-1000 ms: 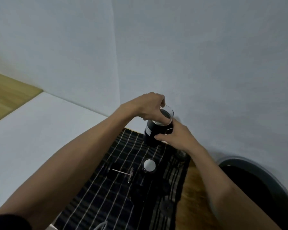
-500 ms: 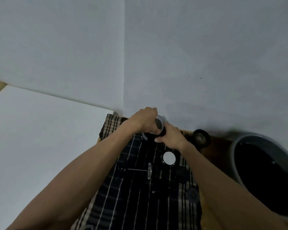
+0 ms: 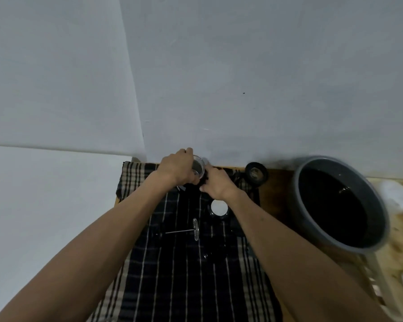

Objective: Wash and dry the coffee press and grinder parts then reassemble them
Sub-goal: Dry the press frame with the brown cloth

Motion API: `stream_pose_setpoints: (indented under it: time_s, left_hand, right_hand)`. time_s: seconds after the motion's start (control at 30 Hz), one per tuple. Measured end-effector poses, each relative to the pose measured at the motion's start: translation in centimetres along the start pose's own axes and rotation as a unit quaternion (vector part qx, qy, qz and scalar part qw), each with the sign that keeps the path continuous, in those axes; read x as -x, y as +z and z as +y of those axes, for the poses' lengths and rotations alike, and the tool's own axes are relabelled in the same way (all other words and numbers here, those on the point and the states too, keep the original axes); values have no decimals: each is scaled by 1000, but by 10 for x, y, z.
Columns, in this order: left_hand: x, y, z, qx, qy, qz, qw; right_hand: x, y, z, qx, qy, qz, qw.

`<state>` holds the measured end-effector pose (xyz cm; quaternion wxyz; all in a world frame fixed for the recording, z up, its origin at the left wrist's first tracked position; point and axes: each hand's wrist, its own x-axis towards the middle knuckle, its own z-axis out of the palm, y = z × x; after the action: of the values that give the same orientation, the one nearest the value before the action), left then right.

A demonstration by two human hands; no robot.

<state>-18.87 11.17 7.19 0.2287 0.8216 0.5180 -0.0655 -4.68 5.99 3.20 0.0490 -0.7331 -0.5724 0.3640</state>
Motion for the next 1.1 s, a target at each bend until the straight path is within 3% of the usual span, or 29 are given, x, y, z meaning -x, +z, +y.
stream_pose_setpoints:
  time_s: [0.17,0.33,0.43,0.53,0.67,0.77,0.9,0.97,1.03,1.1]
  left_hand:
    - [15,-7,25,-140,-48,19,989]
    - [41,-13,112,-199,-35,107,973]
    - [56,1,170,-132,-15,61,989]
    - [63,33,222,-92,14,-55,994]
    - [51,94,282,-76,57,-239,966]
    - [42,146,325,-98,85,-299,945]
    - [40,217,357,-96,166,-225,955]
    - [44,246,367,-69,164,-199,964]
    - [52,264,376,-56,148,-188,969]
    - [55,279,383,-60,120,-188,973]
  right_hand:
    - [31,-38,24,-83,-39,-7,996]
    - [74,-96,73,-51,-69,-16,996]
    - [107,-120,107,-11,-76,-28,997]
    - [148,-140,147,45,-75,-58,994]
    - [195,-149,225,11,-16,-141,990]
    - [216,-136,283,18,85,-159,983]
    - [235,-100,357,59,181,-66,980]
    - [245,-81,385,-4,231,-7,973]
    - [246,-61,407,9,255,50,966]
    - [253,-45,421,-57,303,43,950]
